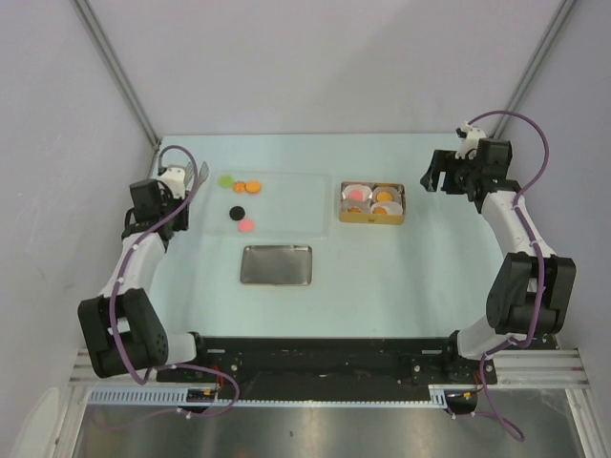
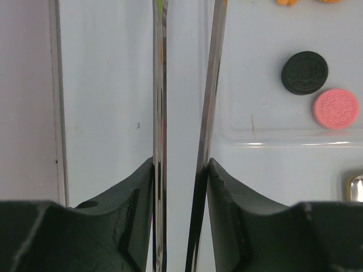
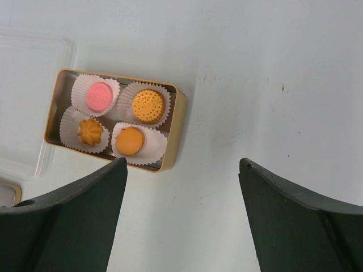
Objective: Pack the cookies
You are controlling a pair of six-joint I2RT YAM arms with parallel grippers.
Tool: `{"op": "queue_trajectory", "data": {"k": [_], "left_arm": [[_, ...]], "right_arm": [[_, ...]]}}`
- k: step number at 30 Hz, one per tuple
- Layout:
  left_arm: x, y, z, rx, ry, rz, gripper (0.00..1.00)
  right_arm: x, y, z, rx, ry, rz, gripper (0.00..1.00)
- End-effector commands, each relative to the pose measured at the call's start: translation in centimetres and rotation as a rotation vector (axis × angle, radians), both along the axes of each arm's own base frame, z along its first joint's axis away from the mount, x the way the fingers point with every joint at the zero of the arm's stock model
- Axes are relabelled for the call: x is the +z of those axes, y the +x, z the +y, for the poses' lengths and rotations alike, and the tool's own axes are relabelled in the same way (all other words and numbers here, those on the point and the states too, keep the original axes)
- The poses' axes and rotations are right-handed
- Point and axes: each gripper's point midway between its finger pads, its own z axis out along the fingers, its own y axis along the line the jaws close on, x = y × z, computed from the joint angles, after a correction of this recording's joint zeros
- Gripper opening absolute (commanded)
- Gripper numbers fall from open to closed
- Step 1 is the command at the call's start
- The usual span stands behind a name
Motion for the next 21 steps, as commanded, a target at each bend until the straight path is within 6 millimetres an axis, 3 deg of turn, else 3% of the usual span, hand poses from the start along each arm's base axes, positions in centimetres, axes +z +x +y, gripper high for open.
{"op": "queue_trajectory", "data": {"k": [1,5,9,21], "left_arm": [[-0.2,1.2,1.7,0.009,-0.005,-0.046,0.44],[-3.6,1.5,3.1,0.015,-0.020,0.044,0.44],[-5.5,2.0,4.1,0.024,-0.037,0.088,0.45],[-9.1,2.2,4.7,0.012,-0.031,0.171,0.49]], "right_arm": [[1.1,0.0,0.5,0.013,0.009,-0.026,0.84],[1.0,0.0,0.5,0.014,0.009,-0.024,0.84],[0.9,0.0,0.5,0.016,0.008,-0.024,0.84],[0.6,0.0,0.5,0.014,0.003,-0.016,0.84]]}}
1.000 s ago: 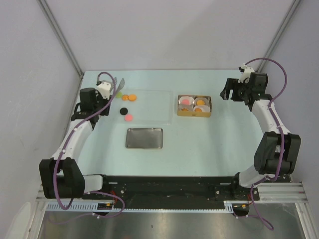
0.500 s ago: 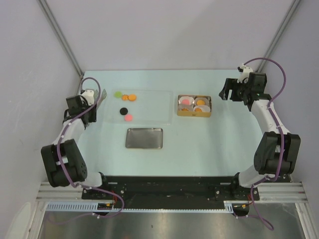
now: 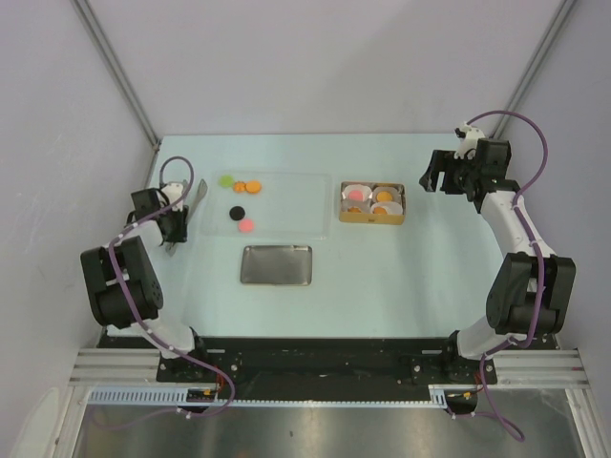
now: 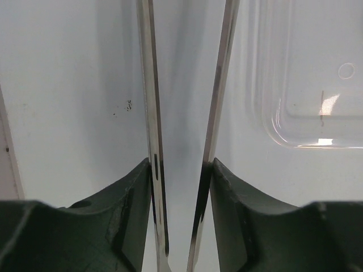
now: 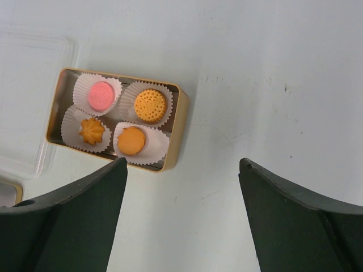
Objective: Pack the cookies
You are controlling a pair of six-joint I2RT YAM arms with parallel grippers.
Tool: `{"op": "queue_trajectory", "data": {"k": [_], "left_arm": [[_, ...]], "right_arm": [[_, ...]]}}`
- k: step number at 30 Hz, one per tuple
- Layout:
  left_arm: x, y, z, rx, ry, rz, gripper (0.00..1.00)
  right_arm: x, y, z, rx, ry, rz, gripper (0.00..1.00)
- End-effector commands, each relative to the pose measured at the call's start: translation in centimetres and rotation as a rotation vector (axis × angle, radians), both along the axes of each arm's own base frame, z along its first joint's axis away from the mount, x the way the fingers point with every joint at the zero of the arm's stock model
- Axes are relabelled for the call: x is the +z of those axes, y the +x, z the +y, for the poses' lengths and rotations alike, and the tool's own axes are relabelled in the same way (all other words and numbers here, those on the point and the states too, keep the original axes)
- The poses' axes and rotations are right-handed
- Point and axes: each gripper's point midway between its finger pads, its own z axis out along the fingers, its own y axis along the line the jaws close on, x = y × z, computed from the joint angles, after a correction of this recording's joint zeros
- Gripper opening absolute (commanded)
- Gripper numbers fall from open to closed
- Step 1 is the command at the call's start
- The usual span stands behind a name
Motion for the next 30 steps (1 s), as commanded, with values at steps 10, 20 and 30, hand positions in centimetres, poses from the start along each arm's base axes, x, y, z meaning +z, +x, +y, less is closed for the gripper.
{"op": "queue_trajectory", "data": {"k": [10,20,30], "left_arm": [[-0.5,1.4,0.6,-0.048,0.019,-0.001,0.55],[-0.6,0.9,0.7,-0.056,0.025,0.026,0.67],[2.9,0.9,0.0,-0.060,0.016,-0.050,0.69]], "right_arm": [[0.7,0.0,0.4,0.012,0.003,-0.016,0.84],[0.7,-0.1,0.4,0.015,0.004,-0.017,0.84],[0.5,0.0,0.4,0.016,0.002,-0.012,0.84]]}}
